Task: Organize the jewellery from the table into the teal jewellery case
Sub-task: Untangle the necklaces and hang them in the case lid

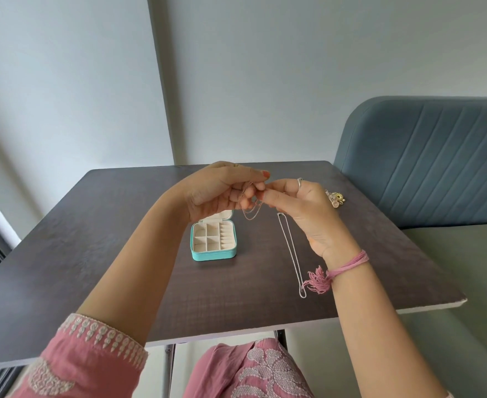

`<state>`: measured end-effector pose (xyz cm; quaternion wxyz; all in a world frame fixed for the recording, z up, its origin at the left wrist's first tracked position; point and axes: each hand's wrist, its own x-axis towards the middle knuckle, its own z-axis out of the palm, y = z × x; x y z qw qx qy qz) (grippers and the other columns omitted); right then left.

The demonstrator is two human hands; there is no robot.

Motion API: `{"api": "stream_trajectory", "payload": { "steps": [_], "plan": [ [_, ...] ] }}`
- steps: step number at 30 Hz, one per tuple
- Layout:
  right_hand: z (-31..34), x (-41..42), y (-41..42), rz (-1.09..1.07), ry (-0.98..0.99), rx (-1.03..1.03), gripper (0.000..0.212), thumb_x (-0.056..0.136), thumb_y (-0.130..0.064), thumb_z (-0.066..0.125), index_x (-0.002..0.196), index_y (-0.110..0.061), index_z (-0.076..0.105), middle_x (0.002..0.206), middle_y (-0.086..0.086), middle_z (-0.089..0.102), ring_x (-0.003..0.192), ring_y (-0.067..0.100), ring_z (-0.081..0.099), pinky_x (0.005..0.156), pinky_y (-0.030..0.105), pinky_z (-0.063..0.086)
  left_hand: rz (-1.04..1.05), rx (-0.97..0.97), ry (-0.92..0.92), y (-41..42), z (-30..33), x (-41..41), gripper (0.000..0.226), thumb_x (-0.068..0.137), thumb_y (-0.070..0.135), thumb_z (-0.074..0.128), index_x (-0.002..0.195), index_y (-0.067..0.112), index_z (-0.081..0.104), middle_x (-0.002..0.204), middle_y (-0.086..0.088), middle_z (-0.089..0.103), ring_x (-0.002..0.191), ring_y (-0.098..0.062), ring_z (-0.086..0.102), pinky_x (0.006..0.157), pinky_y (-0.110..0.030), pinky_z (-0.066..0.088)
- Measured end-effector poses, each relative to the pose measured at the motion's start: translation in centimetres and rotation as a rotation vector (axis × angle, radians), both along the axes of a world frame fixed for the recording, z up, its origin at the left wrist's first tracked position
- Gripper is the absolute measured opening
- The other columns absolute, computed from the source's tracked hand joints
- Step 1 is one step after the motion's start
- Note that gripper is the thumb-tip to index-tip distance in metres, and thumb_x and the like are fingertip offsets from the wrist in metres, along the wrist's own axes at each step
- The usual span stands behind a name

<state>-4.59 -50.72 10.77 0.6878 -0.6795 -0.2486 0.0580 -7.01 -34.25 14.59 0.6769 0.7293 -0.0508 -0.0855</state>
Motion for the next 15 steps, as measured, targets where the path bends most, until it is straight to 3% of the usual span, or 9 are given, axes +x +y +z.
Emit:
{"api": "stream_trajectory", "payload": {
  "steps": [3,6,11,15],
  "plan": [
    [0.1,0.1,-0.1,-0.018,0.007,0.023,0.009,0.082,-0.006,0.067,0.076,-0.013,0.07,0.06,-0.013,0.066,0.061,-0.005,0.058,0.062,0.006,0.042,-0.016,0.012,-0.035,0.5,-0.2,0.0,0.018,0.08,0.025,0.068,0.08,0.007,0.07,0.066,-0.001,0.065,0.054,-0.007,0.059,0.063,-0.017,0.052],
    [0.2,0.1,-0.3,-0.005,0.019,0.046,0.008,0.082,-0.006,0.067,0.077,-0.011,0.07,0.065,-0.011,0.069,0.065,-0.004,0.06,0.064,0.008,0.044,-0.025,0.016,-0.03,1.0,-0.5,0.0,0.026,0.073,0.027,0.07,0.087,0.005,0.069,0.072,-0.004,0.066,0.06,-0.008,0.059,0.071,-0.017,0.053],
    [0.2,0.3,-0.4,-0.039,0.059,0.079,0.017,0.079,-0.009,0.07,0.065,-0.019,0.073,0.066,-0.007,0.067,0.075,0.01,0.057,0.073,0.021,0.043,-0.073,-0.203,-0.024,1.2,-1.2,-0.2,0.015,0.079,0.022,0.064,0.069,0.011,0.068,0.071,-0.001,0.062,0.068,-0.011,0.061,0.083,-0.027,0.056],
    [-0.1,0.2,-0.5,-0.048,0.116,0.131,0.005,0.067,-0.022,0.08,0.065,-0.022,0.075,0.067,-0.006,0.066,0.076,0.012,0.054,0.078,0.03,0.039,-0.06,-0.359,-0.049,1.4,-1.5,-0.1,0.021,0.085,0.025,0.061,0.065,0.02,0.068,0.073,0.005,0.06,0.075,-0.012,0.061,0.092,-0.032,0.051]
  ]
}}
